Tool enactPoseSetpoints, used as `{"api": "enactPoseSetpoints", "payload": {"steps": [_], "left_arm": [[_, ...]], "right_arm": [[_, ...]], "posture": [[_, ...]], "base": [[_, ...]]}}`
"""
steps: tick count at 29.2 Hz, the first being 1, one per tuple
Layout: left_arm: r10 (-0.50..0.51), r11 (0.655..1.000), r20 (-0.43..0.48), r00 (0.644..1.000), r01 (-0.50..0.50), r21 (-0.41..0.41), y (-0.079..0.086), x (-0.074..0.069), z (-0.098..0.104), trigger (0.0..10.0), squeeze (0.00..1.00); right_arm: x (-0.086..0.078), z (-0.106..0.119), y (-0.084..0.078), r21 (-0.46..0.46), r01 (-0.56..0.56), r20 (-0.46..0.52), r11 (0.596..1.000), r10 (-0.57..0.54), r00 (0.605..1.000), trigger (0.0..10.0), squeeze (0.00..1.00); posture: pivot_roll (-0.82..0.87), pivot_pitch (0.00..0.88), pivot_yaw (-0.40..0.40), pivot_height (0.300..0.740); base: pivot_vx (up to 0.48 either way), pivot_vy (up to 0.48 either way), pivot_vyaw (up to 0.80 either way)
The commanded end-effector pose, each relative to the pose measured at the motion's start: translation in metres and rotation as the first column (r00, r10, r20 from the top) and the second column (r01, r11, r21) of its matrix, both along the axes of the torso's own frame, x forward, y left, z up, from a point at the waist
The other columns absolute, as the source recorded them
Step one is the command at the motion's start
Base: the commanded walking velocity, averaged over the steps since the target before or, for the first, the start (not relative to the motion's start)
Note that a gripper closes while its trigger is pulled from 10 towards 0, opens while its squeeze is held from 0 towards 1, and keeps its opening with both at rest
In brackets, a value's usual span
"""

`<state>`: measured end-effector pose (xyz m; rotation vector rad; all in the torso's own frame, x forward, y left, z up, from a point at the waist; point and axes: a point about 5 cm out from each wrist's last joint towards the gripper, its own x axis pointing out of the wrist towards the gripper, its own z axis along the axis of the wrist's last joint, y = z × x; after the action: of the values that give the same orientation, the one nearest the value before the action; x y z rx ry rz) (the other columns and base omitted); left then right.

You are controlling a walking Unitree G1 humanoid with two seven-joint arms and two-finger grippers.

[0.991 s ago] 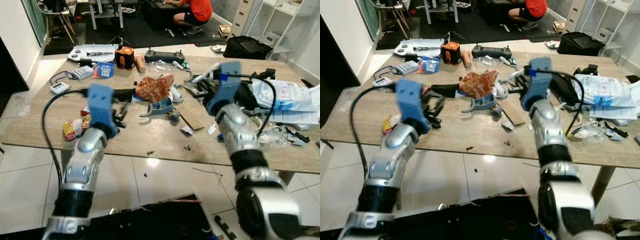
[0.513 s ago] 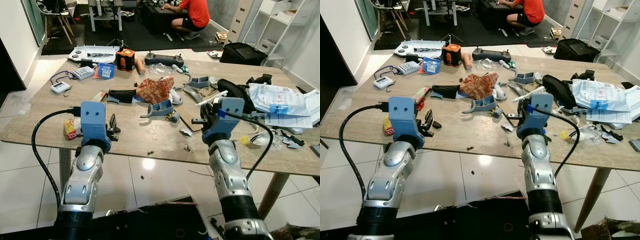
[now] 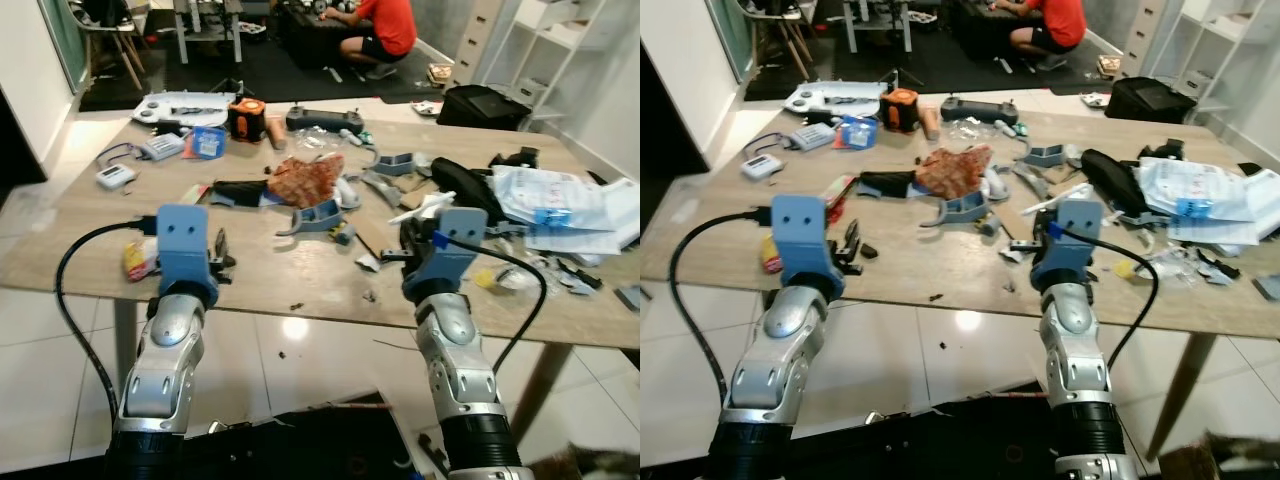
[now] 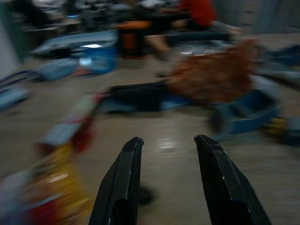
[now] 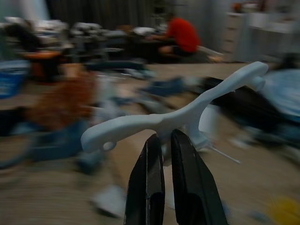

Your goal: Picking trash to rubbish bin

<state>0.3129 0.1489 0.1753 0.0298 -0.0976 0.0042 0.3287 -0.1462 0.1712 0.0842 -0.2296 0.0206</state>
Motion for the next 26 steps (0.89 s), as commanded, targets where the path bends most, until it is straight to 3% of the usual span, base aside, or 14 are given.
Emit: {"api": "enactPoseSetpoints", "payload": {"steps": [1, 26], "left_arm": [[-0.018, 1.000, -0.008, 1.000, 0.018, -0.008, -0.005, -0.002, -0.001, 10.0, 0.00], [-0.088, 0.996, 0.015, 0.996, 0.088, -0.017, -0.016, -0.007, 0.002, 10.0, 0.00]], "right_arm": [[-0.003, 0.001, -0.004, -0.001, 0.016, -0.003, 1.000, -0.016, 1.000, 10.0, 0.00], [-0.008, 0.003, -0.006, 0.022, 0.046, -0.010, 0.999, -0.046, 0.999, 10.0, 0.00]], "posture": [[0.09, 0.087, -0.053, 0.740], [0.09, 0.095, -0.037, 0.740]], "base": [[0.000, 0.000, -0.80], [0.000, 0.000, -0.80]]}}
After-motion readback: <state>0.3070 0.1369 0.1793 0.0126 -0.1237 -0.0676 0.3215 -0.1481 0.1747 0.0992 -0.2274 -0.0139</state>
